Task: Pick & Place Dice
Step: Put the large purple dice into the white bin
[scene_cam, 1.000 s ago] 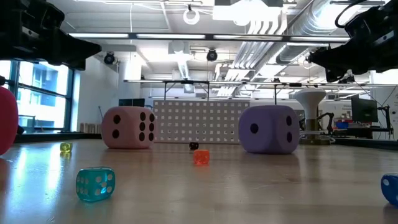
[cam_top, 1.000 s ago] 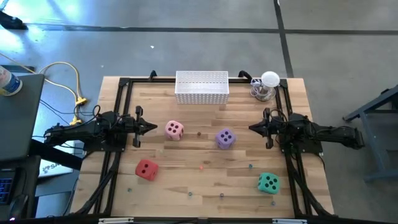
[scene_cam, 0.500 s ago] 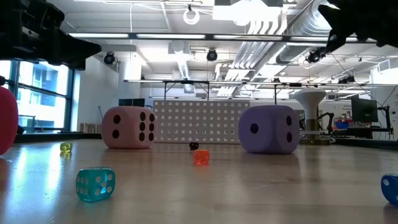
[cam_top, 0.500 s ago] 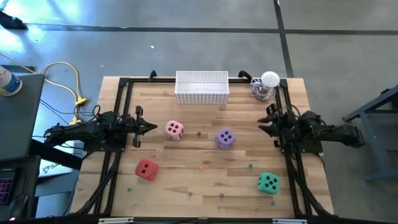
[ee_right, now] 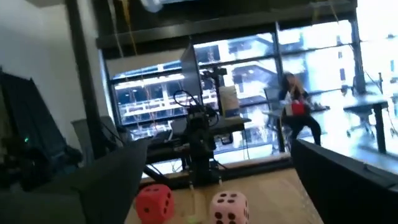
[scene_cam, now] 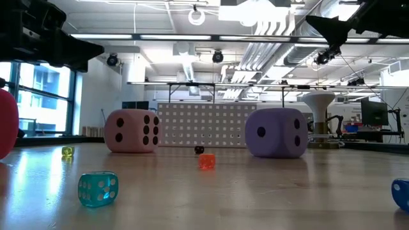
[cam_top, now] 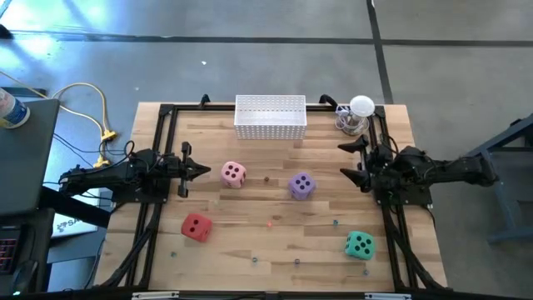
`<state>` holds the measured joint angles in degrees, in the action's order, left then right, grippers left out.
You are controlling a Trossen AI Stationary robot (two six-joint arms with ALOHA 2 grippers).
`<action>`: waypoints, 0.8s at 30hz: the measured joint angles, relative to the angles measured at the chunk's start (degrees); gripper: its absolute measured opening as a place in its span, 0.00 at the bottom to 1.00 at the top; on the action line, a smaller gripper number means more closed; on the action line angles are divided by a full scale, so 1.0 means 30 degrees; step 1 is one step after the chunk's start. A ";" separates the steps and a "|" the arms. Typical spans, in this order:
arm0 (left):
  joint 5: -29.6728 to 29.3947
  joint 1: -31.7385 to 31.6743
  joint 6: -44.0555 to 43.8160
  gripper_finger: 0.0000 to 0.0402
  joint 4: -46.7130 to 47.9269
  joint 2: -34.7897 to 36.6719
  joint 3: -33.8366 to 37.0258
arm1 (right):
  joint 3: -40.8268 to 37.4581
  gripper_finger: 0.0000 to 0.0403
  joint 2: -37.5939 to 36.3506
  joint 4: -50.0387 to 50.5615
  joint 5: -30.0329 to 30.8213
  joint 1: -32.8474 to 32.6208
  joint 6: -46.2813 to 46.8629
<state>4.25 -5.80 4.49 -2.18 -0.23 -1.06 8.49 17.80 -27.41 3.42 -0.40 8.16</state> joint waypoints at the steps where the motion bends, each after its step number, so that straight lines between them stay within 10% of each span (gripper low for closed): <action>1: 0.0000 -0.0007 0.0000 0.00 0.0001 0.0001 0.0000 | 0.0000 0.99 0.0156 -0.0365 -0.0507 0.0000 -0.0268; 15: 0.0000 -0.0001 0.0000 0.00 0.0001 0.0001 0.0000 | 0.0036 0.97 0.1513 -0.0957 -0.2111 0.0000 -0.0700; 24: 0.0000 -0.0007 0.0000 0.00 -0.0006 0.0000 0.0000 | 0.0036 0.99 0.2491 -0.0957 0.0424 0.0007 -0.0250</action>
<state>4.25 -5.82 4.49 -2.20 -0.23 -1.06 8.60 25.27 -30.28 4.69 -0.38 7.41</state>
